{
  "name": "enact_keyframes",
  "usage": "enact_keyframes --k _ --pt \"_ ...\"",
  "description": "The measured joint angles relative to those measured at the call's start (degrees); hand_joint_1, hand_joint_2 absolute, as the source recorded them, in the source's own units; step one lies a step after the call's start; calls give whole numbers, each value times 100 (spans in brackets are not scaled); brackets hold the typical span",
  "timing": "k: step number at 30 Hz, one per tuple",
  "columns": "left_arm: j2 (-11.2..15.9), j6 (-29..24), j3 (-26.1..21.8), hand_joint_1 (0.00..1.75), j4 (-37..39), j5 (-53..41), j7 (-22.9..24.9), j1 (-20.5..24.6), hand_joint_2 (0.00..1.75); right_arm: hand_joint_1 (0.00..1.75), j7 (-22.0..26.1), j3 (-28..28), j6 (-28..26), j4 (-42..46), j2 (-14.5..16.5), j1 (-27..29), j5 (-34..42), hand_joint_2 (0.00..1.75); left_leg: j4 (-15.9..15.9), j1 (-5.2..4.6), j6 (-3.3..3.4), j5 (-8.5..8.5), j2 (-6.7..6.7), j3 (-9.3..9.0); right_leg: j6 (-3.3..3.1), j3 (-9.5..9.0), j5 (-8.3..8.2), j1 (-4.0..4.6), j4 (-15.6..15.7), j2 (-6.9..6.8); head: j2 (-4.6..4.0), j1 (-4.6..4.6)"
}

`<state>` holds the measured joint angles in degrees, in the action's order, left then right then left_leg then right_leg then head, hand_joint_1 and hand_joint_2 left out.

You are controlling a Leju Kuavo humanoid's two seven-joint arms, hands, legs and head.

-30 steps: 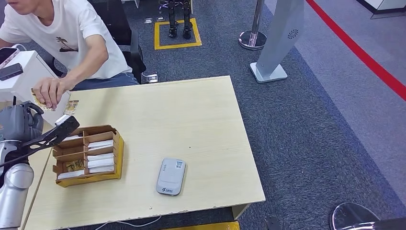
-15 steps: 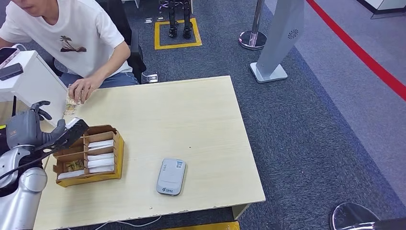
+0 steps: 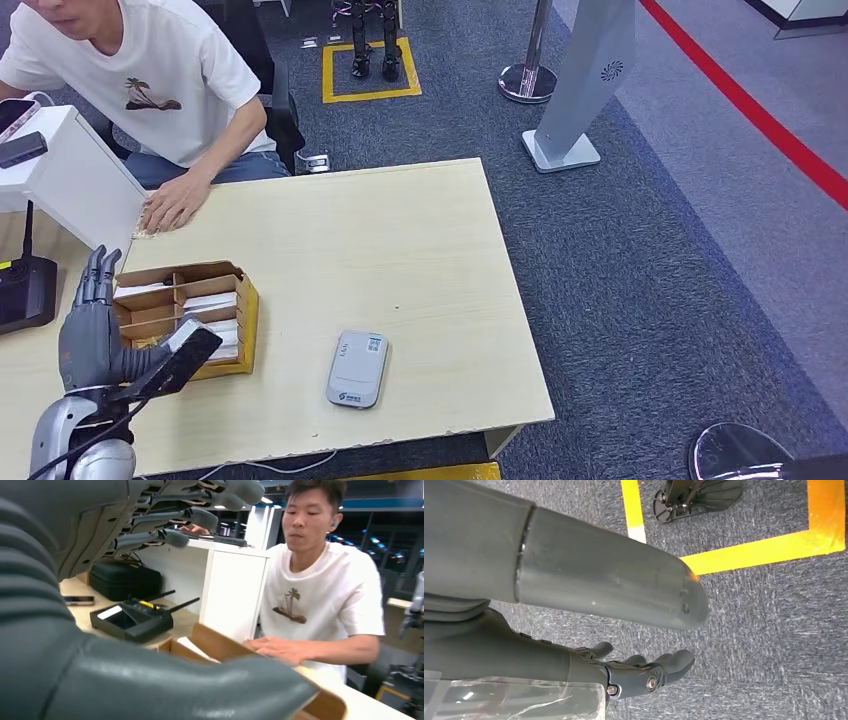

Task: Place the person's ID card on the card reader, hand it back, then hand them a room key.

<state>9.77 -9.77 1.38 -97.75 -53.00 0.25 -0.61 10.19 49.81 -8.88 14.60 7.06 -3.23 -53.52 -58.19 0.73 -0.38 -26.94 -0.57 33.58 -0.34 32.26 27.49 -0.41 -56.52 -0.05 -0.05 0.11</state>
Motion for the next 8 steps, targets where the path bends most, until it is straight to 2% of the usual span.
enact_keyframes --k 6,8 --pt "-382 -249 66 0 -677 642 -394 -818 175 0 146 239 -89 15 0 18 92 0 0 0 -2 -6 0 -1 0 -1 2 0 0 0 0 -1" --pt "-468 -301 90 0 -795 776 -479 -970 175 0 182 293 -99 26 0 21 110 0 0 0 -2 -6 2 -1 0 -2 2 0 0 -2 0 -1"
